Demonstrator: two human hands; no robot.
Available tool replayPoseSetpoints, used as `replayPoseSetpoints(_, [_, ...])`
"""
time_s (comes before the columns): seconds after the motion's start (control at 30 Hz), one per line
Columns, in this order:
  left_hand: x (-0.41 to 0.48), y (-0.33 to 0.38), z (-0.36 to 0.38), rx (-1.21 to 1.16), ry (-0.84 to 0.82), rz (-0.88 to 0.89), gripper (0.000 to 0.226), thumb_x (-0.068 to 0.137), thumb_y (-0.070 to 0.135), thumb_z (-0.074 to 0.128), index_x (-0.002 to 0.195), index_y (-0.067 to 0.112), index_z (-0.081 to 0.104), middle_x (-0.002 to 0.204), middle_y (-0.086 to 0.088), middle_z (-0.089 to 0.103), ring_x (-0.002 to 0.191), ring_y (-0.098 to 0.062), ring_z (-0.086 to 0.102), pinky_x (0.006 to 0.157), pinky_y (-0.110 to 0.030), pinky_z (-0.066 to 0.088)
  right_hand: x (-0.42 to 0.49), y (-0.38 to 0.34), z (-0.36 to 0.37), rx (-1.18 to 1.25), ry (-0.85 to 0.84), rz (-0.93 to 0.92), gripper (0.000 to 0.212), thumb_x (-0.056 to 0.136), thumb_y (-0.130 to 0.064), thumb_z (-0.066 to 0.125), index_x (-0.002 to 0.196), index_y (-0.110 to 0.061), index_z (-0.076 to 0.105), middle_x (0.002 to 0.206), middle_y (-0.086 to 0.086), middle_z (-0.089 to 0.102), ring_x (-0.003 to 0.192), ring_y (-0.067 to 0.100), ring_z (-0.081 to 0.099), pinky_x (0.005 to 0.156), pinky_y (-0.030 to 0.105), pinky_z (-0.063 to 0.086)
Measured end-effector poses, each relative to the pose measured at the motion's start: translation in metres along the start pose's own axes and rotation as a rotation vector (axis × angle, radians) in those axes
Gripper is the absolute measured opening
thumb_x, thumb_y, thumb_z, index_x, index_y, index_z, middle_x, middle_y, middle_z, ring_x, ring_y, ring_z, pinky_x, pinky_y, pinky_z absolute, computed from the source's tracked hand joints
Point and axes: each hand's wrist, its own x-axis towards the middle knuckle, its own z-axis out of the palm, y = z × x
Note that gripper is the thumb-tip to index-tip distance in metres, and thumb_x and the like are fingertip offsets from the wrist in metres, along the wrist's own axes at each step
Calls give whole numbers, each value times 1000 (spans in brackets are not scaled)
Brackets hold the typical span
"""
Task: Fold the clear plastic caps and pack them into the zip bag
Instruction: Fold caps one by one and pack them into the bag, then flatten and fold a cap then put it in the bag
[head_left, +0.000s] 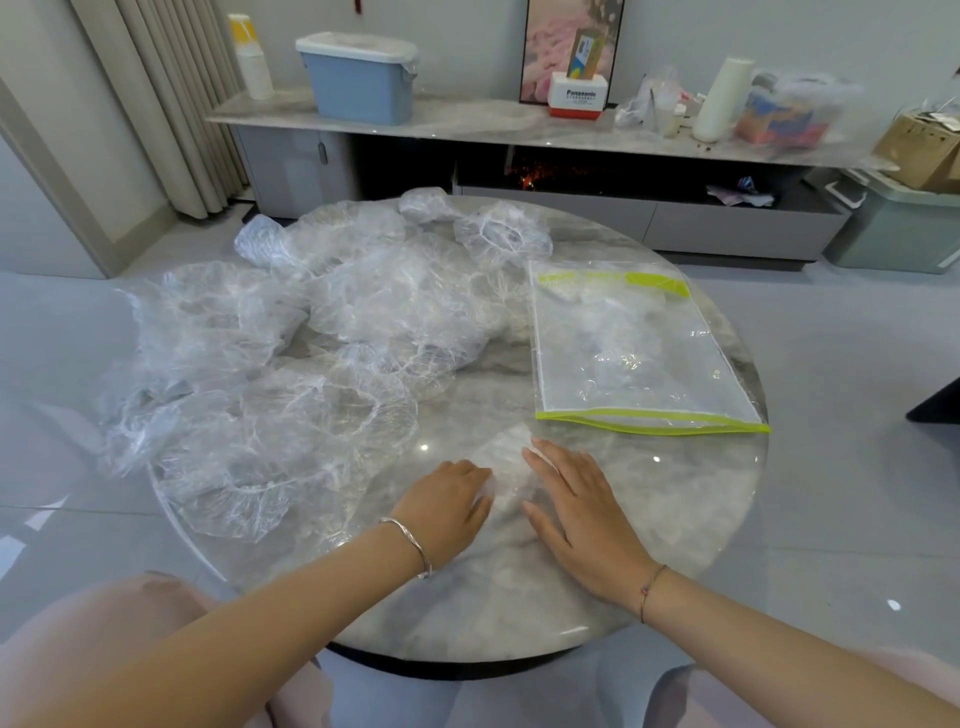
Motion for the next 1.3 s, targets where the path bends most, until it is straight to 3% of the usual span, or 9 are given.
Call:
replayPoseSetpoints(0.13, [-1,-2,-11,-156,-90,-49,35,98,21,40,131,21,52,117,-2,63,104,-17,59,93,-24,41,-12,-6,-7,15,13,-110,45,94,-44,41,127,-19,56,126,-4,53,117,8,40,105,22,22])
replayPoseSetpoints(0.3, [-2,-3,-12,57,-55,111,35,97,25,42,130,28,52,123,4,49,113,-13,43,93,-21,33,-21,5,-2,-87,-203,-141,63,85,-64,43,129,-19,54,127,-4,54,117,12,46,104,20,17])
replayPoseSetpoints(0.43, [-3,-9,-15,88,-160,229,52,80,13,52,130,28,52,126,7,49,117,-14,37,100,-22,24,-16,5,2,-256,-119,-238,73,75,-74,44,119,-17,60,116,-4,58,105,12,50,99,27,27])
replayPoseSetpoints(0.6, [-5,-16,-9,63,-155,263,58,73,38,56,129,28,51,117,5,51,108,-14,40,95,-23,29,-4,0,9,-330,-13,-279,40,74,-41,48,103,-18,62,91,-3,63,80,18,58,81,29,36])
replayPoseSetpoints(0.77, [0,-18,-7,111,-78,180,50,81,47,62,125,25,53,113,5,54,108,-15,41,91,-23,28,2,0,3,60,-35,1,7,83,-23,53,81,-19,58,83,-10,56,77,11,52,73,24,35])
replayPoseSetpoints(0.93, [6,-14,-2,-115,90,-24,28,90,42,56,88,16,66,85,4,64,87,-12,52,73,-20,33,11,1,5,348,7,296,33,89,-27,63,63,-33,43,73,-12,49,76,3,46,75,25,35])
replayPoseSetpoints(1.1, [13,-19,3,-314,142,-171,22,81,36,69,78,21,54,68,11,53,65,-7,50,68,-23,43,18,0,11,292,46,405,14,82,-25,69,81,-24,54,89,-8,52,91,11,46,87,30,36])
replayPoseSetpoints(1.2, [16,-21,4,-228,191,-212,46,75,43,73,106,19,48,97,5,48,88,-13,51,81,-26,44,24,3,7,232,-28,377,35,79,-25,70,110,-20,54,107,-10,47,104,10,41,91,27,31])
replayPoseSetpoints(1.3, [20,-20,1,-67,153,-256,55,76,61,61,114,23,49,109,3,46,104,-17,44,94,-27,36,32,5,0,143,-181,333,30,81,-26,67,109,-24,57,99,-9,54,100,12,47,86,25,30])
